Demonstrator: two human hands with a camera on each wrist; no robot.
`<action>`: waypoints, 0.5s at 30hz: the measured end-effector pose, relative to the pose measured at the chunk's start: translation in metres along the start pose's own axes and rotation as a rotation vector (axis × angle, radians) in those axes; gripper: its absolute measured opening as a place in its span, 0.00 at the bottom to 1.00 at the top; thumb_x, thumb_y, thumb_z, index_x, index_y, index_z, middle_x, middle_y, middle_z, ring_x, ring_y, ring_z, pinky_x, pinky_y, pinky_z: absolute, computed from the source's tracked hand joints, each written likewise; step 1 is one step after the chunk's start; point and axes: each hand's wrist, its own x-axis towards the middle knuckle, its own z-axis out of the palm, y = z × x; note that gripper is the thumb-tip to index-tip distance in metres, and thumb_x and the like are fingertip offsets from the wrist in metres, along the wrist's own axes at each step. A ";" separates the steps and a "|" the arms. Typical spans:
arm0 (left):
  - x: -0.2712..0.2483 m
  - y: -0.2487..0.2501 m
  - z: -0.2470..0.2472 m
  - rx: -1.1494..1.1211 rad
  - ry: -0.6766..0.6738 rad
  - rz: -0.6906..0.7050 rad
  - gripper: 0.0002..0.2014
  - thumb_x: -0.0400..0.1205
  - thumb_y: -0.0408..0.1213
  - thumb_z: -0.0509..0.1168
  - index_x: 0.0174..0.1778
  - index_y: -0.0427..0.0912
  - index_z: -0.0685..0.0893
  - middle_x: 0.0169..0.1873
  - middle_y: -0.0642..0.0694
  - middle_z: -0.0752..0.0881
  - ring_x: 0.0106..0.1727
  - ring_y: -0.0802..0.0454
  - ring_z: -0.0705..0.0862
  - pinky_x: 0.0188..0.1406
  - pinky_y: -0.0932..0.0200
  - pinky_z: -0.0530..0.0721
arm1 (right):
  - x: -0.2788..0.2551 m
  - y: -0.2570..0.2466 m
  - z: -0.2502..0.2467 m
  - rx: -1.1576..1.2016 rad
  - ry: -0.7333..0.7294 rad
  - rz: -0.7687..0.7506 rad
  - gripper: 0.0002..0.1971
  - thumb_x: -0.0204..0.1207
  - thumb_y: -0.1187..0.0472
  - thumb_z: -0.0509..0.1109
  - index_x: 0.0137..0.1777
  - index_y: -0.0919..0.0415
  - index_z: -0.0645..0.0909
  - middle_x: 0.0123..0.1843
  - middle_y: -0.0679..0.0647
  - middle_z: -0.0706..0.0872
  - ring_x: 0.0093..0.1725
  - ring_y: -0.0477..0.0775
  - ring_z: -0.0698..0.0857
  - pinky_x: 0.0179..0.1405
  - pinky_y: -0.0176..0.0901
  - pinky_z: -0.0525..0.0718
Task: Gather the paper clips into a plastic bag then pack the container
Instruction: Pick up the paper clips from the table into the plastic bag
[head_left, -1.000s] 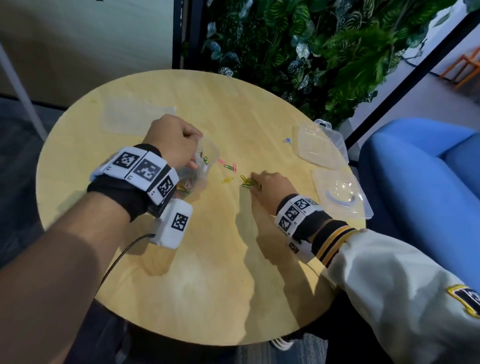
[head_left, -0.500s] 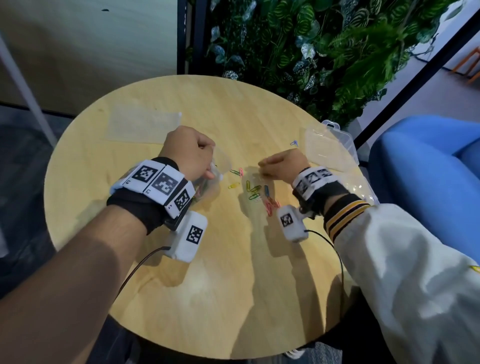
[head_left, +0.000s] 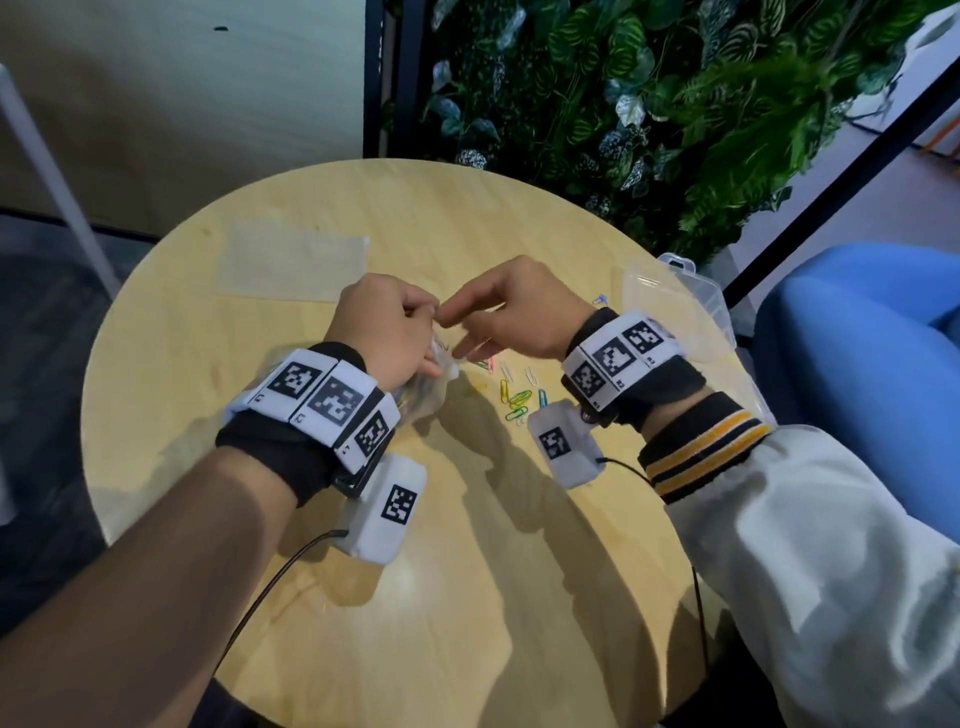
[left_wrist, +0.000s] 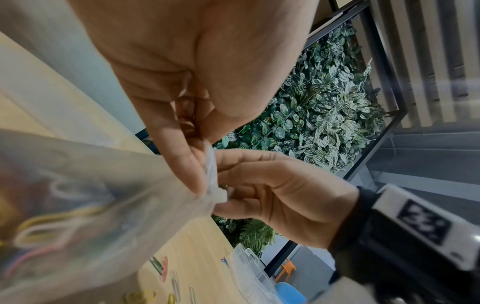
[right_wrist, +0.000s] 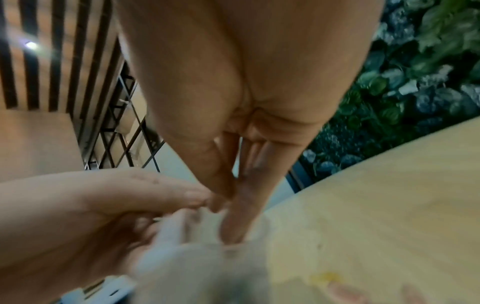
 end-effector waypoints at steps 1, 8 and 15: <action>0.001 0.000 0.000 -0.001 0.003 0.003 0.10 0.87 0.32 0.61 0.53 0.39 0.89 0.44 0.39 0.90 0.29 0.47 0.92 0.38 0.50 0.92 | 0.003 0.005 -0.009 0.020 0.054 0.002 0.11 0.76 0.72 0.67 0.44 0.60 0.90 0.42 0.57 0.93 0.40 0.54 0.93 0.44 0.50 0.92; 0.012 -0.007 -0.005 0.004 0.027 -0.010 0.12 0.86 0.31 0.60 0.56 0.42 0.89 0.40 0.46 0.88 0.27 0.49 0.91 0.29 0.64 0.89 | 0.073 0.113 -0.067 -0.715 0.241 0.442 0.27 0.83 0.41 0.57 0.78 0.53 0.70 0.70 0.58 0.80 0.66 0.64 0.81 0.65 0.54 0.80; 0.021 -0.011 -0.015 0.015 0.033 -0.024 0.11 0.86 0.31 0.61 0.56 0.41 0.89 0.37 0.45 0.88 0.30 0.46 0.92 0.32 0.63 0.90 | 0.092 0.121 -0.047 -1.049 0.018 0.415 0.21 0.87 0.54 0.52 0.75 0.61 0.70 0.70 0.68 0.75 0.69 0.73 0.75 0.69 0.64 0.75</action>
